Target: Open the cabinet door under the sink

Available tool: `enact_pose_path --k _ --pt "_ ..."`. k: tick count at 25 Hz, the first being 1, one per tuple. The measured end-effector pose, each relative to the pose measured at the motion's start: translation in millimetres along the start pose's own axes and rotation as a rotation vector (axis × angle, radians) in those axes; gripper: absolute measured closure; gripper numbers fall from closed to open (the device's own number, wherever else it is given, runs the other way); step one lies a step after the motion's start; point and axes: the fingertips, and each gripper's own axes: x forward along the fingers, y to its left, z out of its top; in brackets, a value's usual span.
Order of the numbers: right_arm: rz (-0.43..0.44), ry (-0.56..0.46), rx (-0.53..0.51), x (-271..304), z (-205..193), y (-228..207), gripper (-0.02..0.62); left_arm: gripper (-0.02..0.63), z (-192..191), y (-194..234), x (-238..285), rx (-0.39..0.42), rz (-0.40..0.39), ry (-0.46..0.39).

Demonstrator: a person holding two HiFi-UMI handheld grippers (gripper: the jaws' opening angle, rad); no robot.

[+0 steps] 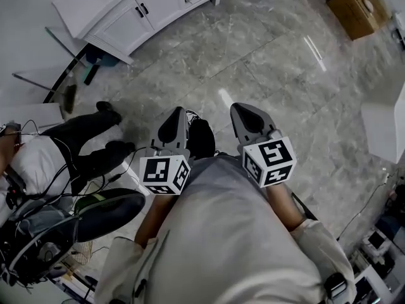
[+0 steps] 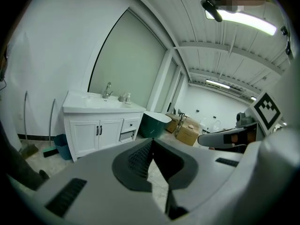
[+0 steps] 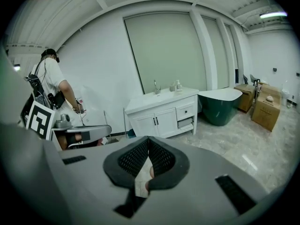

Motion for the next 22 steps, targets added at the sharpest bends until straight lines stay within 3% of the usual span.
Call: enact_pose_path --k 22 --pt "0.072 0.051 -0.095 101.1 76.8 6.6 0.584 0.606 62.9 92.4 54.6 -0.041 0.089 -0.057"
